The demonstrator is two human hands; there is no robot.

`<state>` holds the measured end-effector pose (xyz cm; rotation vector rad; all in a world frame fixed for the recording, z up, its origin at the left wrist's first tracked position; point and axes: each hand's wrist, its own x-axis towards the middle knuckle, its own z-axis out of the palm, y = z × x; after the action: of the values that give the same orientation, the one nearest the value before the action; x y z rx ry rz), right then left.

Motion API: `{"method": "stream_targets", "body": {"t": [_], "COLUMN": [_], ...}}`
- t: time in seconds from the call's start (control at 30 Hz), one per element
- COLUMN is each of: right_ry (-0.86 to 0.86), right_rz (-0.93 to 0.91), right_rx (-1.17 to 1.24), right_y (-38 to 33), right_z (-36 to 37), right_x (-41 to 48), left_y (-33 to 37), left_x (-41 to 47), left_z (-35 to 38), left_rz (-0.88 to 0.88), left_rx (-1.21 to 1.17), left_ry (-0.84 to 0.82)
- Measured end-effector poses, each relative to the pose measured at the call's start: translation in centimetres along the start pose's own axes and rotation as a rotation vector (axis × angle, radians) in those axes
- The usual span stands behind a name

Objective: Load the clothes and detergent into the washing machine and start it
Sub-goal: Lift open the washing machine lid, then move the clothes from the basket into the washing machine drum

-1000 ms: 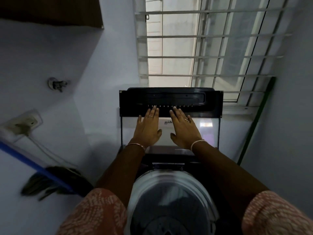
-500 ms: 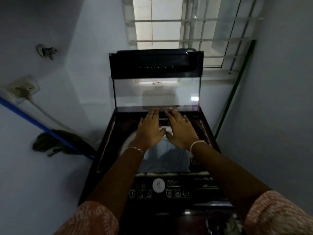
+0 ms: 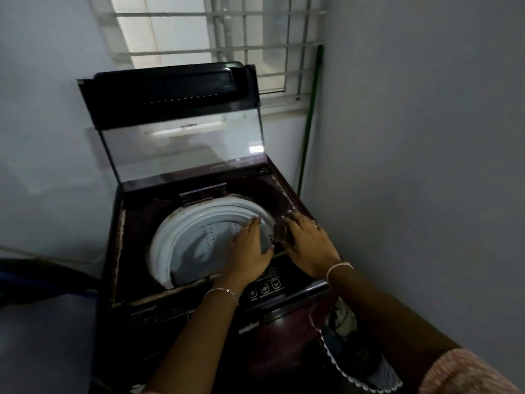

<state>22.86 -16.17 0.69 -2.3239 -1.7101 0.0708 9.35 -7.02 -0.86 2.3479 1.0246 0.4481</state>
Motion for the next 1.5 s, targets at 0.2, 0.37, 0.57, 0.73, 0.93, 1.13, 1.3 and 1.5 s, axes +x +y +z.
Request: {"method": "stream_targets", "body": {"t": [0.2, 0.37, 0.57, 0.73, 0.93, 1.13, 1.3, 1.5], "right_ry": [0.064, 0.05, 0.002, -0.05, -0.157, -0.277, -0.385, -0.463], "right_rz": [0.248, 0.387, 0.495, 0.539, 0.536, 0.606, 0.707, 0.78], "right_rx": [0.076, 0.056, 0.098, 0.187, 0.264, 0.328, 0.407, 0.476], "right_y": [2.8, 6.7, 12.6, 18.6, 24.8, 29.0, 31.8, 35.2], "right_z": [-0.4, -0.9, 0.6, 2.6, 6.0, 11.0, 18.6, 28.8], "right_x": [-5.9, -10.7, -14.6, -16.4, -17.1, -17.1, -17.5, -17.5], "left_y": [4.3, 9.0, 13.2, 15.0, 14.1, 11.8, 8.0, 2.0], "left_x": [-0.7, -1.5, -2.2, -1.6, -0.2, 0.8, 1.2, 2.5], "left_z": [3.7, 8.0, 14.3, 19.7, 25.9, 31.5, 37.6, 46.8], "left_rz": [0.17, 0.286, 0.342, 0.25, 0.089, -0.061, -0.191, -0.303], "left_rx": [-0.037, -0.047, -0.064, -0.08, -0.102, -0.2, -0.199, -0.223], "left_ry": [-0.12, -0.194, -0.353, -0.442, -0.487, -0.471, -0.523, -0.584]}}
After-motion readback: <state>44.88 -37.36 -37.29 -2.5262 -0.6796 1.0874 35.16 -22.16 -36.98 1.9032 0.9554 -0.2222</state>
